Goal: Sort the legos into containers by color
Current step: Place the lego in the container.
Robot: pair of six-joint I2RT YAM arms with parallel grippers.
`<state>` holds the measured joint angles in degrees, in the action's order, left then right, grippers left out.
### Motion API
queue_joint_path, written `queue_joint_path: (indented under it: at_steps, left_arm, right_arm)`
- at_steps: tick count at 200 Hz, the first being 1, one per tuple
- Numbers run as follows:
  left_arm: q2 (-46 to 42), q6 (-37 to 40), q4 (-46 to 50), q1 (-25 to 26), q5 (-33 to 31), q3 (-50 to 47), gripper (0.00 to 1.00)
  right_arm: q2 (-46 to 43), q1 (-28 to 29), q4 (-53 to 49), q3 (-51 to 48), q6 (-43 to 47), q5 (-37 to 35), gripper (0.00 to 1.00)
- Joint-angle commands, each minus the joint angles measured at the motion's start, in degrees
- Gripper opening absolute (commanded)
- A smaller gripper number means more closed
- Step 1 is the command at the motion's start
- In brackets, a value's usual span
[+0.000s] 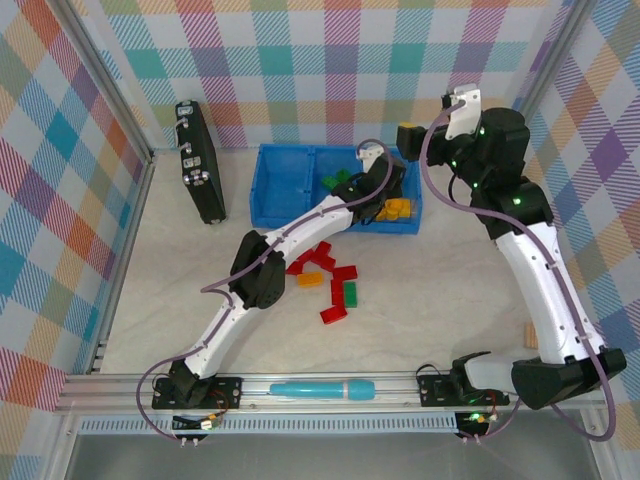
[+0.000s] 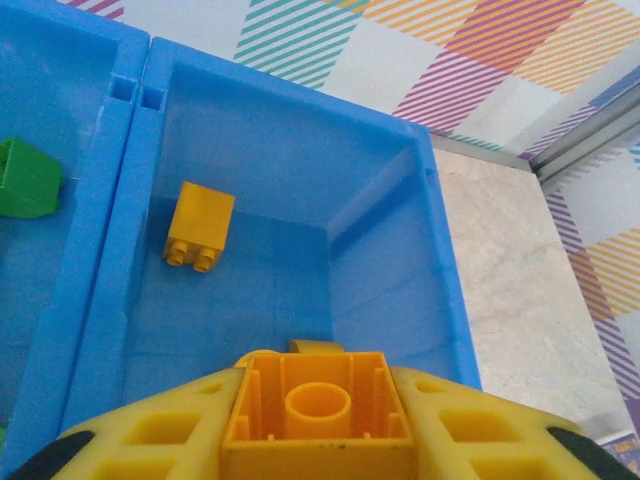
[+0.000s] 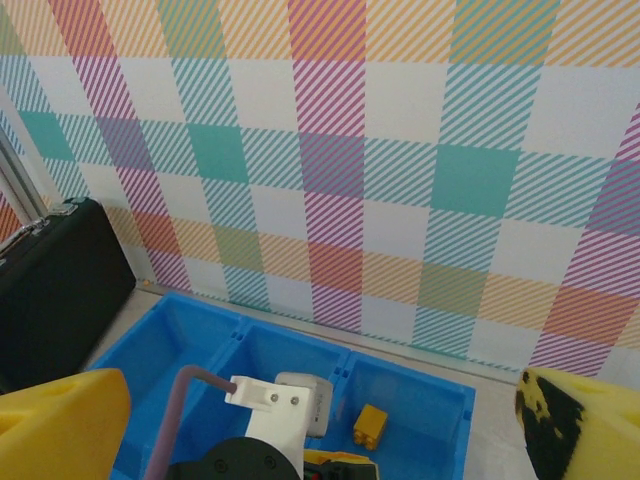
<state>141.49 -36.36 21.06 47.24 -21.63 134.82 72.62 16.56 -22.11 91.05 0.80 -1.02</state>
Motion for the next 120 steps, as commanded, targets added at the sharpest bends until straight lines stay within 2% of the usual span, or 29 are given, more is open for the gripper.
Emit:
queue_joint_path:
  at_steps: [1, 14, 29, 61, 88, 120]
  left_arm:
    - [0.7, 0.57, 0.94, 0.46, -2.64, 2.45, 0.42]
    - [0.83, 1.33, 1.29, 0.4, -3.23, 3.12, 0.45]
    - [0.96, 1.81, 1.65, 0.4, -3.66, 3.63, 0.54]
    - [-1.0, 2.89, 4.33, 0.44, -3.34, 3.95, 0.55]
    - [-8.74, 7.16, 9.03, 0.31, -3.94, -1.63, 0.57]
    - [-21.65, 6.79, 22.51, 0.05, -7.35, -14.14, 0.6]
  right_arm:
    - [-1.69, -0.14, 3.17, -0.75, -0.71, 0.12, 0.99]
    - [-1.78, -0.12, 3.37, -0.87, -0.87, 1.35, 0.99]
    - [-2.02, -0.16, 3.66, -1.33, -0.84, 2.86, 0.99]
    - [-2.66, -0.12, 4.89, -2.43, -0.5, 2.99, 0.99]
    - [-3.44, -0.05, 5.58, -3.29, 0.08, 1.92, 0.99]
    - [-3.89, -0.03, 5.97, -3.92, 1.3, 2.07, 0.99]
